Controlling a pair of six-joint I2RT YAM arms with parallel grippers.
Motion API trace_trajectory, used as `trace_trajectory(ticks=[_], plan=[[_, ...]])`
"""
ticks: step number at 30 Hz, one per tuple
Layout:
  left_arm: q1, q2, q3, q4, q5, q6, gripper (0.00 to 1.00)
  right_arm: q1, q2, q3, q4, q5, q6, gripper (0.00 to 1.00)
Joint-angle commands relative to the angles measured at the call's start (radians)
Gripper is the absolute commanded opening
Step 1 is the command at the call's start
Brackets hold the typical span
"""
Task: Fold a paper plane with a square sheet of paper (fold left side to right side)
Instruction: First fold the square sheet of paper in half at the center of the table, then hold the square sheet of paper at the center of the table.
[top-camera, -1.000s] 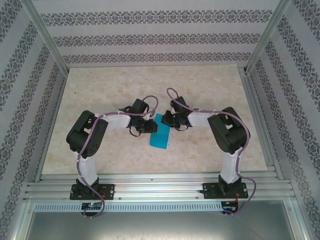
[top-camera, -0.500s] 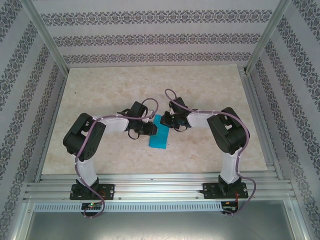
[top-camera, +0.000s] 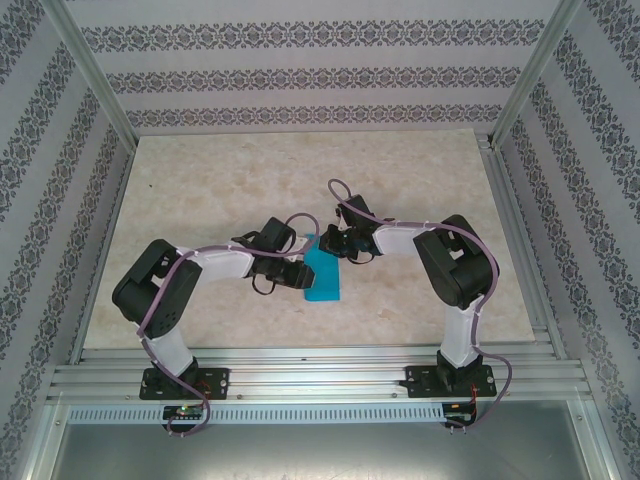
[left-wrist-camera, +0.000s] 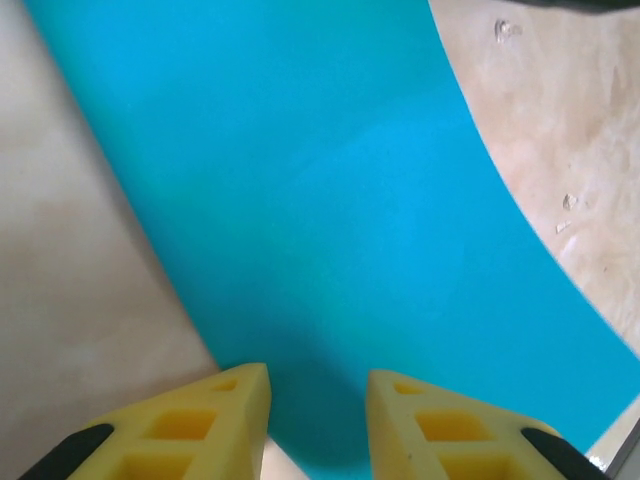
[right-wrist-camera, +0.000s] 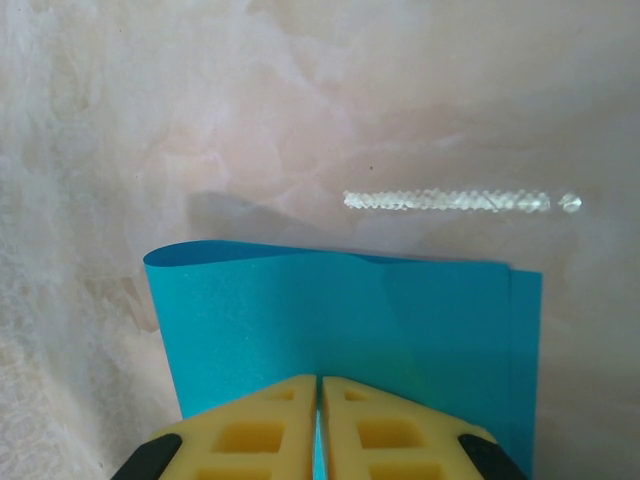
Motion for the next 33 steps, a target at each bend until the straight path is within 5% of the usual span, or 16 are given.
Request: trace_trajectory(ticks=[1, 8, 15, 26, 33], plan=[[-0.043, 0.0, -0.064, -0.2, 0.048, 0.02, 0.34, -0.018, 0.035, -0.01, -0.066, 0.099, -0.025, 0.11], [-0.077, -0.076, -0.131, -0.08, 0.103, -0.073, 0.35, -0.017, 0.04, -0.006, -0.065, 0.092, -0.027, 0.11], [0.041, -0.216, -0.04, -0.117, 0.103, -0.099, 0.3, -0.013, 0.037, -0.004, -0.067, 0.087, -0.032, 0.11], [0.062, 0.028, 0.122, 0.006, 0.206, -0.101, 0.25, -0.007, 0.037, -0.001, -0.066, 0.081, -0.033, 0.11], [0.045, 0.125, 0.13, -0.002, 0.153, -0.081, 0.25, -0.001, 0.04, 0.004, -0.066, 0.077, -0.032, 0.12]])
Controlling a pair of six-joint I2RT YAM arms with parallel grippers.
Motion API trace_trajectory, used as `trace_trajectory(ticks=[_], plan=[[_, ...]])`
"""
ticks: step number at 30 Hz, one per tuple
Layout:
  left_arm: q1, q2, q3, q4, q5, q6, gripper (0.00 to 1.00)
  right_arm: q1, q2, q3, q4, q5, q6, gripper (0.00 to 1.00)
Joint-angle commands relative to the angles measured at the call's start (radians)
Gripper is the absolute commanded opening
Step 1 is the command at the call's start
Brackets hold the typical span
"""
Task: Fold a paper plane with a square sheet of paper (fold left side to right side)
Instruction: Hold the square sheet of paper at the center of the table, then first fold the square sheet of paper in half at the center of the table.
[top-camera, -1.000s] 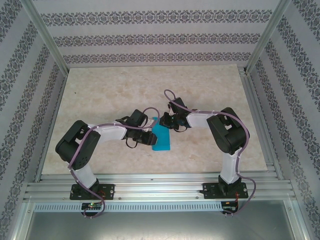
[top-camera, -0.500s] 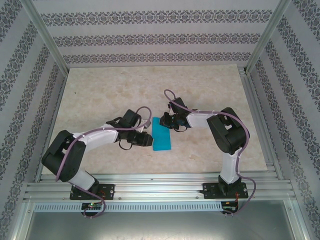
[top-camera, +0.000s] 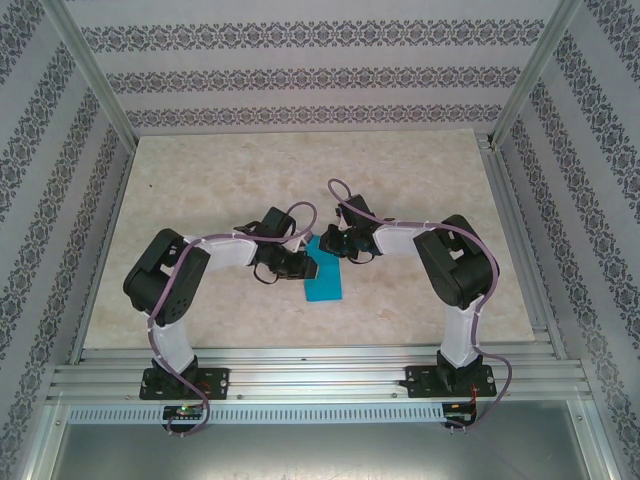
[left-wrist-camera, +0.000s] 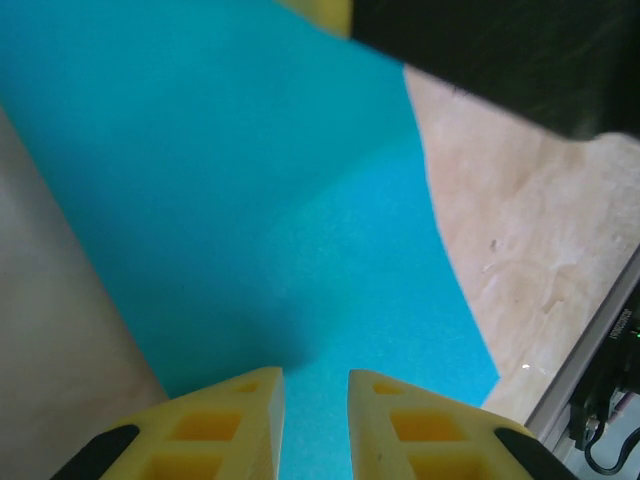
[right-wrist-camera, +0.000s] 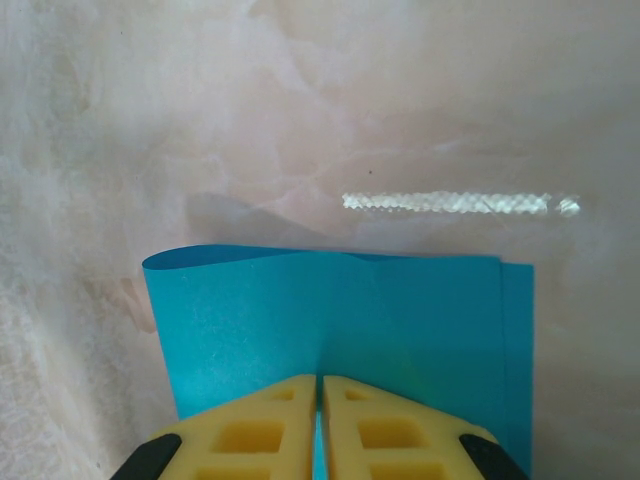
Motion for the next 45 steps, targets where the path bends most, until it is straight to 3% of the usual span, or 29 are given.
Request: trace_trajectory(ticks=[1, 9, 15, 23, 28, 45], plan=[[-0.011, 0.023, 0.011, 0.025, -0.018, 0.013, 0.25, -0.001, 0.039, 0.003, -0.065, 0.076, -0.024, 0.12], [-0.026, 0.057, -0.018, -0.03, -0.099, 0.045, 0.24, -0.008, -0.02, 0.024, -0.056, 0.049, -0.036, 0.14], [-0.036, 0.076, -0.034, -0.06, -0.148, 0.049, 0.24, -0.038, -0.227, 0.026, -0.13, 0.034, -0.066, 0.26], [-0.046, 0.077, -0.041, -0.042, -0.15, 0.032, 0.24, 0.025, -0.423, -0.289, -0.037, 0.002, 0.092, 0.11], [-0.051, 0.076, -0.034, -0.051, -0.155, 0.036, 0.24, 0.099, -0.409, -0.315, -0.001, 0.008, 0.137, 0.12], [-0.053, 0.061, -0.01, -0.068, -0.163, 0.008, 0.26, 0.139, -0.251, -0.307, -0.102, 0.051, 0.077, 0.11]])
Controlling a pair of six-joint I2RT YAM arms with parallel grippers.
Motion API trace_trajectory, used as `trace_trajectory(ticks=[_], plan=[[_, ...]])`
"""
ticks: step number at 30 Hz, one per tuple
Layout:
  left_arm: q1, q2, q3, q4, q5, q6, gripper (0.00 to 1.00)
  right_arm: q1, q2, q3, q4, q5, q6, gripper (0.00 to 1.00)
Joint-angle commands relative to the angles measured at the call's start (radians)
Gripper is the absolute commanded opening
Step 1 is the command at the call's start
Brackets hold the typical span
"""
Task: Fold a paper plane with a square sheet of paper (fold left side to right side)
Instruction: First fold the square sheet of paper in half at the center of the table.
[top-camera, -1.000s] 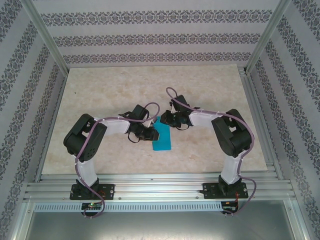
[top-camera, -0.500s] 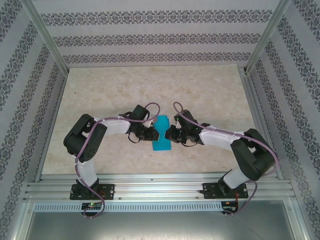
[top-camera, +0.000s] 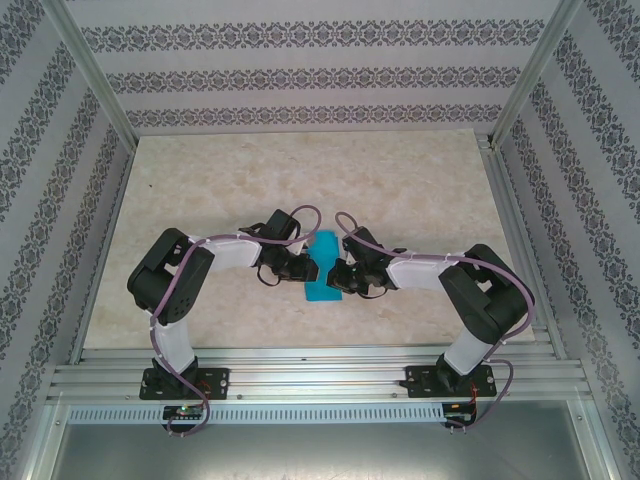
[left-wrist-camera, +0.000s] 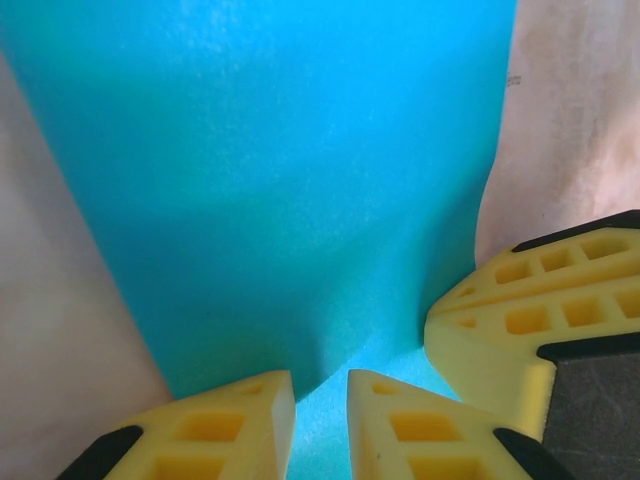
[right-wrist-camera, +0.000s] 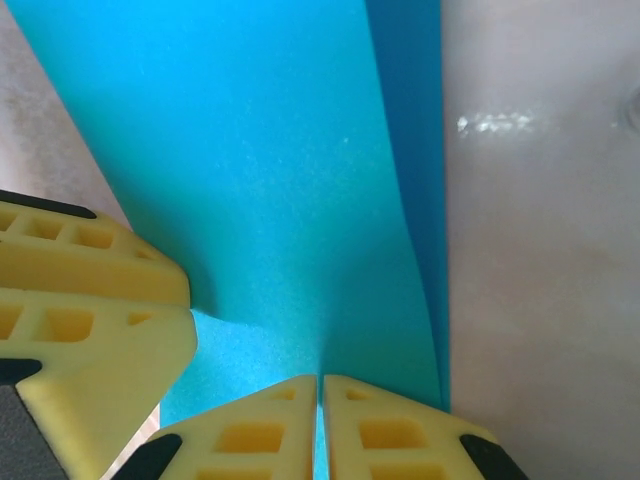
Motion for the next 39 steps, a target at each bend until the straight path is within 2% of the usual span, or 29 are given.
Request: trace_trajectory(ticks=[1, 7, 18, 24, 27, 31, 39], plan=[[-0.026, 0.047, -0.02, -0.047, -0.086, -0.009, 0.27, 0.008, 0.028, 0.009, -0.078, 0.047, -0.038, 0.11], [-0.016, 0.044, 0.033, -0.034, -0.059, -0.022, 0.33, 0.008, 0.054, 0.023, -0.158, 0.092, -0.091, 0.11], [0.002, 0.064, 0.153, -0.033, -0.031, -0.035, 0.38, 0.006, 0.117, 0.053, -0.185, 0.107, -0.125, 0.11], [0.032, -0.008, 0.141, -0.072, -0.058, -0.024, 0.38, -0.01, 0.095, 0.037, -0.168, 0.105, -0.122, 0.11], [0.044, -0.036, 0.127, -0.058, -0.032, -0.03, 0.37, -0.012, 0.093, 0.041, -0.166, 0.1, -0.128, 0.11], [0.038, -0.003, 0.127, 0.008, 0.06, -0.042, 0.32, -0.014, 0.106, 0.05, -0.162, 0.092, -0.131, 0.11], [0.034, 0.094, 0.182, 0.048, 0.078, -0.045, 0.32, -0.01, 0.116, 0.058, -0.179, 0.102, -0.137, 0.11]])
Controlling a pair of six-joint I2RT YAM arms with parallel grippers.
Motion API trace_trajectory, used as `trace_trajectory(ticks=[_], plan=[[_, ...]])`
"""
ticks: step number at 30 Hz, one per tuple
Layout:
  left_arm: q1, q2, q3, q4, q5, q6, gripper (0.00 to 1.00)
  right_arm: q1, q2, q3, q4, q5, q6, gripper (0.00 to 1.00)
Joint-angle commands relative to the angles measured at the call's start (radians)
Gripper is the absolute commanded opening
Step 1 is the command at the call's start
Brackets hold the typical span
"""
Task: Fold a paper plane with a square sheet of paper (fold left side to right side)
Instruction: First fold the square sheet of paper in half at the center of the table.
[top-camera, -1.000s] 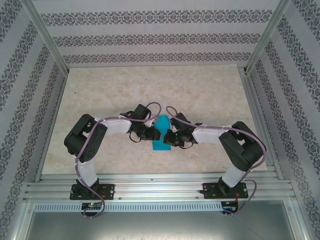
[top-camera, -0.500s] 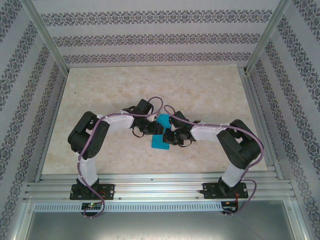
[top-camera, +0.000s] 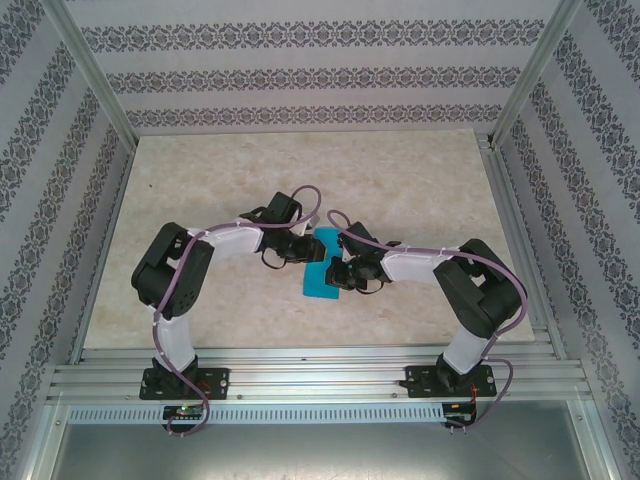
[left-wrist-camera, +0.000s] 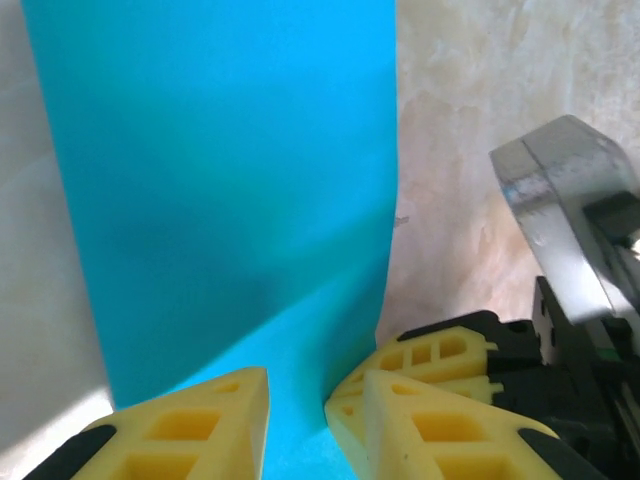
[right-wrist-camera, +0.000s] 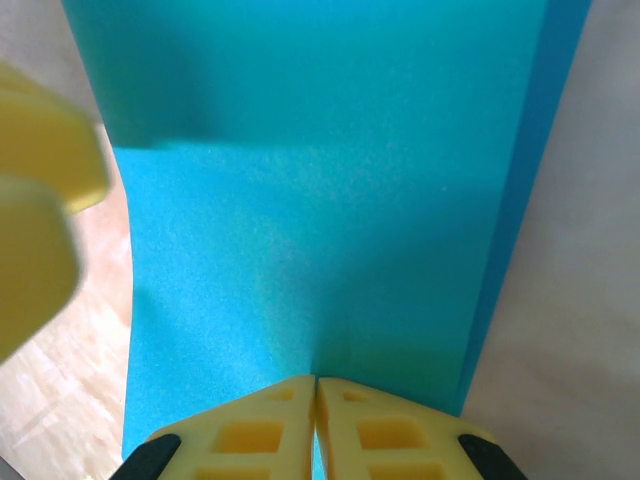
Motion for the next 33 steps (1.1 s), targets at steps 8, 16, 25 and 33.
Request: trace_trajectory(ticks=[8, 16, 25, 33], plan=[[0.008, 0.101, 0.116, -0.004, -0.058, 0.028, 0.32, -0.001, 0.072, 0.005, -0.15, 0.117, -0.056, 0.11], [0.041, 0.142, 0.138, -0.027, -0.125, 0.077, 0.32, 0.005, 0.071, -0.001, -0.168, 0.131, -0.063, 0.11], [0.078, 0.167, 0.13, 0.015, -0.115, 0.103, 0.32, 0.007, 0.074, -0.004, -0.164, 0.125, -0.06, 0.11], [0.133, 0.191, 0.173, 0.033, -0.109, 0.138, 0.32, 0.008, 0.077, -0.007, -0.161, 0.117, -0.06, 0.11]])
